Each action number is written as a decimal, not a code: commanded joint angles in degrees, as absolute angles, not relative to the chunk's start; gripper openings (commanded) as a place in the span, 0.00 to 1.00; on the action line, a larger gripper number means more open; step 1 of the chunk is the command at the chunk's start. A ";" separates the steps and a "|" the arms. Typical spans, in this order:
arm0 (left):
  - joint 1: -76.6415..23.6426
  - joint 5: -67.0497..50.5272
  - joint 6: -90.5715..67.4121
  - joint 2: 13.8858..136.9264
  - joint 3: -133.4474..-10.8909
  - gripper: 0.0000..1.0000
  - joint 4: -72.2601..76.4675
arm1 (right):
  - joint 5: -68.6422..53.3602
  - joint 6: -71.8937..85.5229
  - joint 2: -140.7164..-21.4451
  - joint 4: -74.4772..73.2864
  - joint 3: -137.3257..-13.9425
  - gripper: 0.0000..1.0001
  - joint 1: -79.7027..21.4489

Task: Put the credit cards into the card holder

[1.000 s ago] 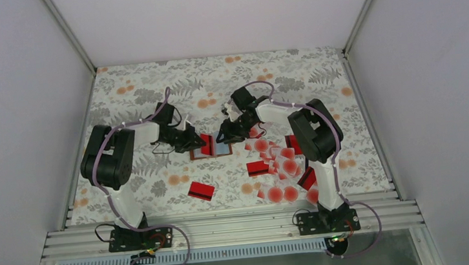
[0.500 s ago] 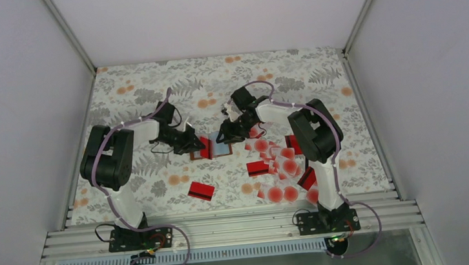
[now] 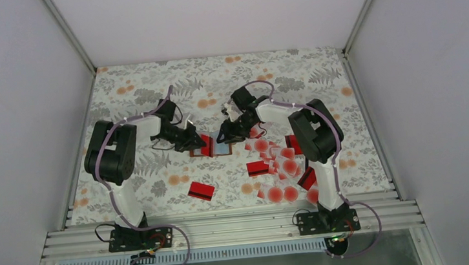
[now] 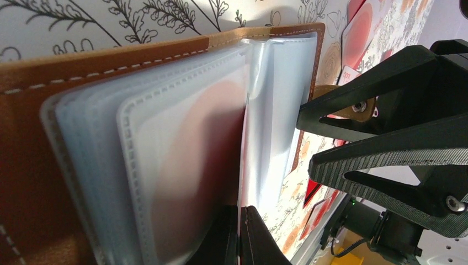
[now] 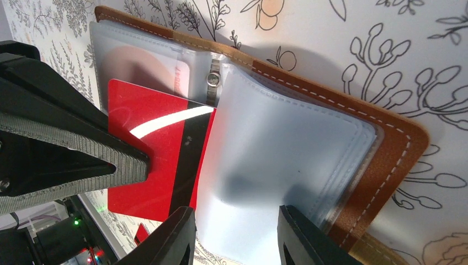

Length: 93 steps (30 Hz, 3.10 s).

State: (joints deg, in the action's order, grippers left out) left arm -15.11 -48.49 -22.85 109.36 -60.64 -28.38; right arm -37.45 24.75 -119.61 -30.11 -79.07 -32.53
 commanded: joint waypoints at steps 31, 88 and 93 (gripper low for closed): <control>-15.89 -51.86 -17.13 110.01 -65.18 0.02 -29.54 | -27.61 20.79 -114.91 -39.20 -79.73 0.40 -31.33; -16.34 -50.70 -14.07 114.82 -67.80 0.02 -34.24 | -27.83 19.42 -119.42 -37.11 -76.72 0.38 -31.29; -16.43 -50.54 -13.71 115.14 -68.22 0.02 -34.54 | -27.92 19.51 -119.51 -37.14 -76.79 0.39 -31.32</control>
